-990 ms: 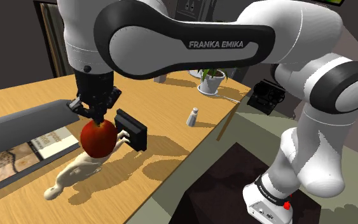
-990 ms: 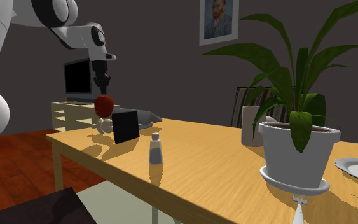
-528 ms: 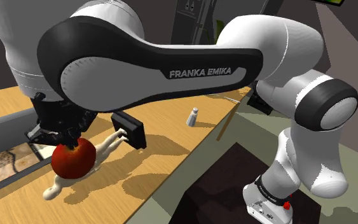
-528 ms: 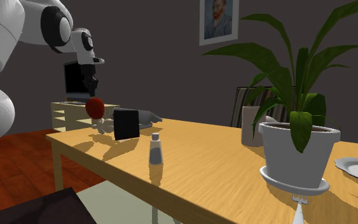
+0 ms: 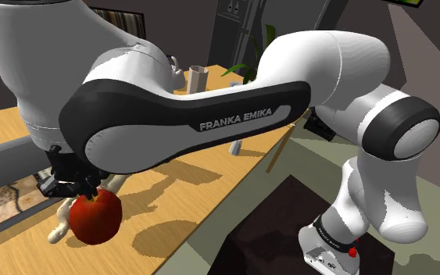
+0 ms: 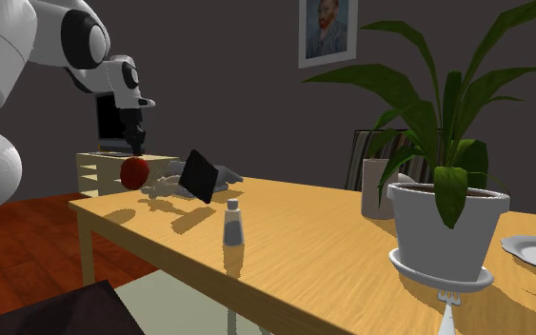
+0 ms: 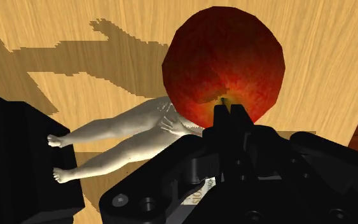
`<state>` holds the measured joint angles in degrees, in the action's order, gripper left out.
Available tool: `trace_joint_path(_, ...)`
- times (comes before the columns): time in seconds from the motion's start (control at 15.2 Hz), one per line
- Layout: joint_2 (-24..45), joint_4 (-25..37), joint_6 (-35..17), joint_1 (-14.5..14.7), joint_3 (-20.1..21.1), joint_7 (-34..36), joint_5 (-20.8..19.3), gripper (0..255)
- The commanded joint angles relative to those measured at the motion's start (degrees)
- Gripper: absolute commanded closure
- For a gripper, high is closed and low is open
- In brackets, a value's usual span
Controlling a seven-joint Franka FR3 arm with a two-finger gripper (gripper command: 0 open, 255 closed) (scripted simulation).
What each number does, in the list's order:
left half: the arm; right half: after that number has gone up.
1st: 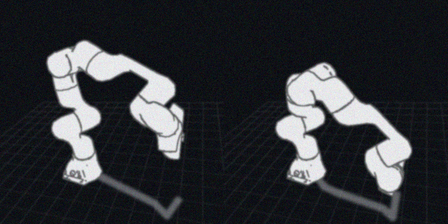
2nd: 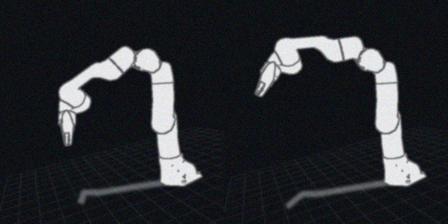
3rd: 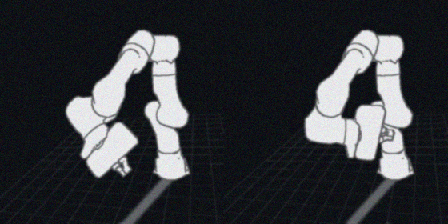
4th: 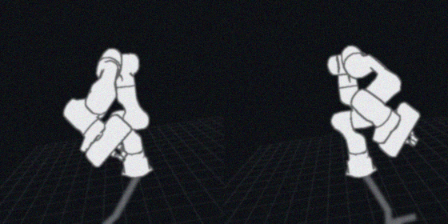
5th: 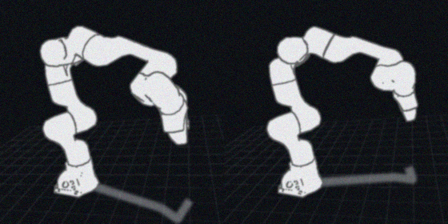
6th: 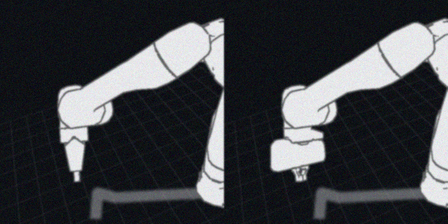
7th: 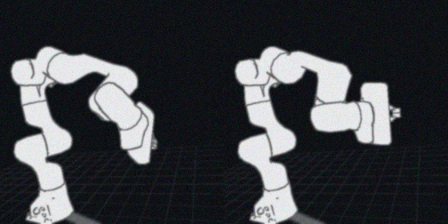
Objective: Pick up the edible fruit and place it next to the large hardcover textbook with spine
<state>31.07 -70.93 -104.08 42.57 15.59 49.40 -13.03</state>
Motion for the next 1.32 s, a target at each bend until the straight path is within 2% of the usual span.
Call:
trace_joint_path(0.0,-0.1,-1.7,-1.6,-0.2,0.0,0.2,0.0,255)
trace_joint_path(0.46,0.4,-6.3,-6.7,-0.5,-0.2,0.8,-0.4,255)
trace_joint_path(0.92,0.4,-6.3,-6.7,-0.5,-0.2,0.8,-0.4,255)
trace_joint_path(0.99,0.4,-6.3,-6.7,-0.5,-0.2,0.8,-0.4,0)
trace_joint_path(1.25,0.4,-6.3,-6.7,-0.5,-0.2,0.8,-0.4,0)
